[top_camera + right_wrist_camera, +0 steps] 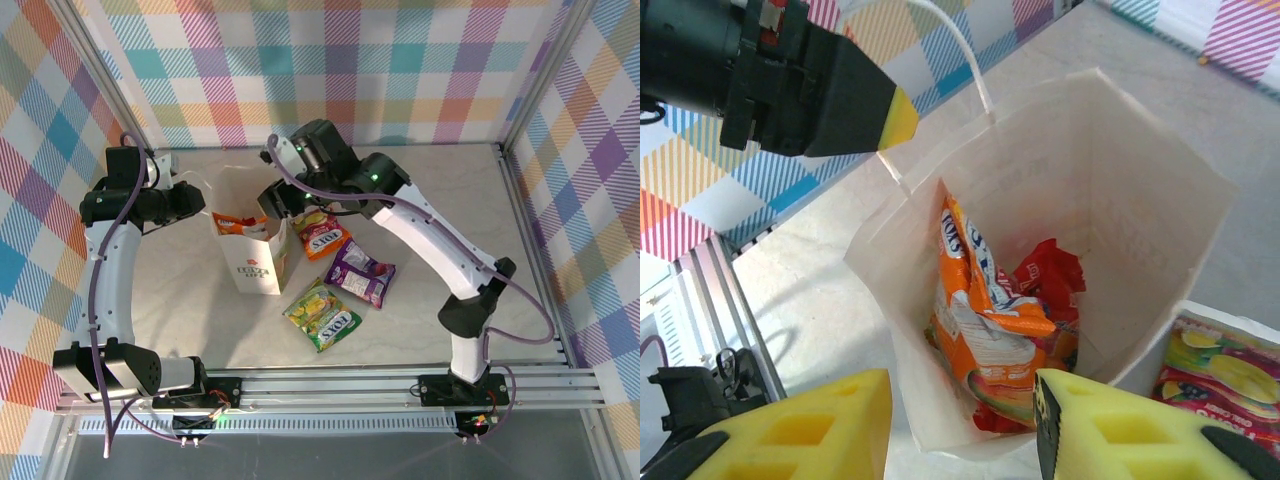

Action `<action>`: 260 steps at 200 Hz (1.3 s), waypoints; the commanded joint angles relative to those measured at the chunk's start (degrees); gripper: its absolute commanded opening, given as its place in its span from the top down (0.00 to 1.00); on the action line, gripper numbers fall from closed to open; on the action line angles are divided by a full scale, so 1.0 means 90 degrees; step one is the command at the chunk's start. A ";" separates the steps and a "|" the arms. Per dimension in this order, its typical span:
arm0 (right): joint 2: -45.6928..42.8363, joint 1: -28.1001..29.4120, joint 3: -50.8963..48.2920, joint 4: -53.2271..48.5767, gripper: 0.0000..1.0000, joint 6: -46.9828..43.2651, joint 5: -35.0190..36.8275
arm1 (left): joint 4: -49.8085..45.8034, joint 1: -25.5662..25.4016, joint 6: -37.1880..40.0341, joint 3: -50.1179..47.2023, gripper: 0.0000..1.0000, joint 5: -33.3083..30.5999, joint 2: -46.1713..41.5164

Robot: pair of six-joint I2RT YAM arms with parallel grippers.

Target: Place the snacks into the paper bag

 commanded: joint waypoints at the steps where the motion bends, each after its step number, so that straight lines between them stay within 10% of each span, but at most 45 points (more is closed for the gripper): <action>1: -0.0370 0.0043 -0.0328 0.0200 0.57 -0.0136 0.0423 | -0.0151 -0.0040 0.0071 -0.0027 0.80 0.0036 -0.0047; 104: -0.1753 -0.0013 -0.2220 0.0571 0.56 -0.0129 0.1823 | -0.0190 -0.0040 0.0001 0.0061 0.79 -0.0023 -0.0015; 260: -0.3247 -0.1583 -0.5240 0.0720 0.54 0.1530 0.1082 | -0.0159 -0.0041 -0.0144 0.0226 0.78 -0.0032 0.0225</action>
